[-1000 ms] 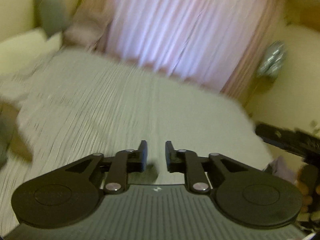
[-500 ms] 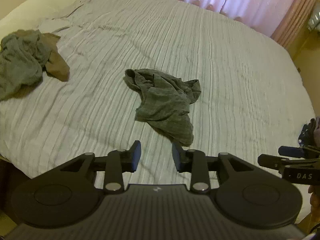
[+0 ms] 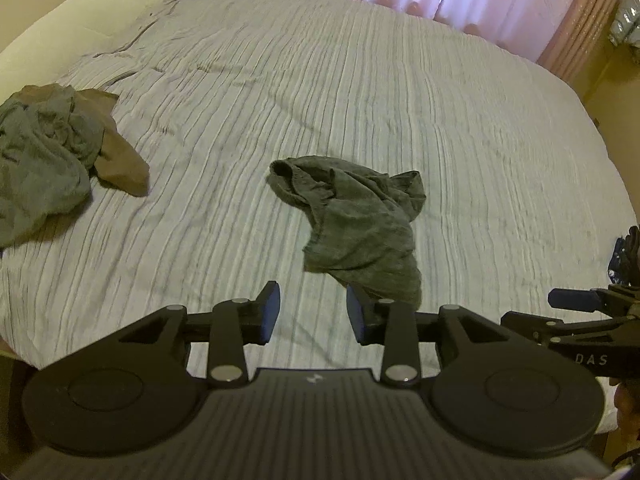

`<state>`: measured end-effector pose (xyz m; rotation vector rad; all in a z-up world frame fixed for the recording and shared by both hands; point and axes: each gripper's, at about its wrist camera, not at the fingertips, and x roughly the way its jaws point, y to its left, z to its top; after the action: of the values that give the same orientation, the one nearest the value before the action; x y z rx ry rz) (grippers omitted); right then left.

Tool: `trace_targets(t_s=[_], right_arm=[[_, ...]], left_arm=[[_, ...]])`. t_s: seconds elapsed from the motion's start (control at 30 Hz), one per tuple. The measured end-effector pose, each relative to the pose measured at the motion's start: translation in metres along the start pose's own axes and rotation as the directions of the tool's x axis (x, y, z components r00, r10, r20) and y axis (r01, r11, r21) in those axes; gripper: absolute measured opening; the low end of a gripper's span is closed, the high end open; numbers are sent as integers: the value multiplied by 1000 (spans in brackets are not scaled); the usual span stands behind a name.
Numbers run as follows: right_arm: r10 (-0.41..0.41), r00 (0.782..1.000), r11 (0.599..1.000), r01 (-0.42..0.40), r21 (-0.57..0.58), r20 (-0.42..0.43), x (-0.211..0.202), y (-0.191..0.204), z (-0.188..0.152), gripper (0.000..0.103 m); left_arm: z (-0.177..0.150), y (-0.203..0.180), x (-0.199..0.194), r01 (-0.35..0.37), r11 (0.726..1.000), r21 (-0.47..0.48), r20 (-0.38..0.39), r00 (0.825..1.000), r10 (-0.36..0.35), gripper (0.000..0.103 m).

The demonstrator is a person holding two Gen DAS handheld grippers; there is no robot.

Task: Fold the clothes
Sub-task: 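Move both grippers over the grey shorts lying on the bed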

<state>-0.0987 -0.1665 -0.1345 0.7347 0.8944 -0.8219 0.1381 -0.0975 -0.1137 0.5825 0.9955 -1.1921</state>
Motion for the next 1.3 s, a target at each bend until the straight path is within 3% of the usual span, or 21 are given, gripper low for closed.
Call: trace_targets(t_s=[0.33,0.7,0.9,1.03,1.07,1.23,1.27,1.3], right_arm=[[-56,998,996,58,70,-28,39,39,13,81],[-121,992,985,126,119,-44,73,62,0,81],[-234,972,972,234,4,9,104,67,-10,81],[-314,947,938,320,-134,60,140,65,-19,81],[-323,944,927,331,-174,70,152,65,-21,78],[-337,933,857,360,-368,126,210,63,-34,47],[-336,931,839,364,-405,142,221,62,-36,21],[-326,932,838,363,-406,160,224,59,-37,8]], left_arm=[[26,49,30,52,995,85,-56,997,-47,32],[25,81,73,107,988,115,-136,987,-91,32],[18,94,103,102,990,96,-164,983,-85,32],[11,103,125,84,993,83,-165,984,-70,32],[10,105,131,75,994,78,-169,984,-61,32],[0,112,163,42,997,63,-190,981,-30,32],[-2,113,168,38,997,61,-194,981,-25,32],[-4,114,174,33,998,59,-199,980,-21,32]])
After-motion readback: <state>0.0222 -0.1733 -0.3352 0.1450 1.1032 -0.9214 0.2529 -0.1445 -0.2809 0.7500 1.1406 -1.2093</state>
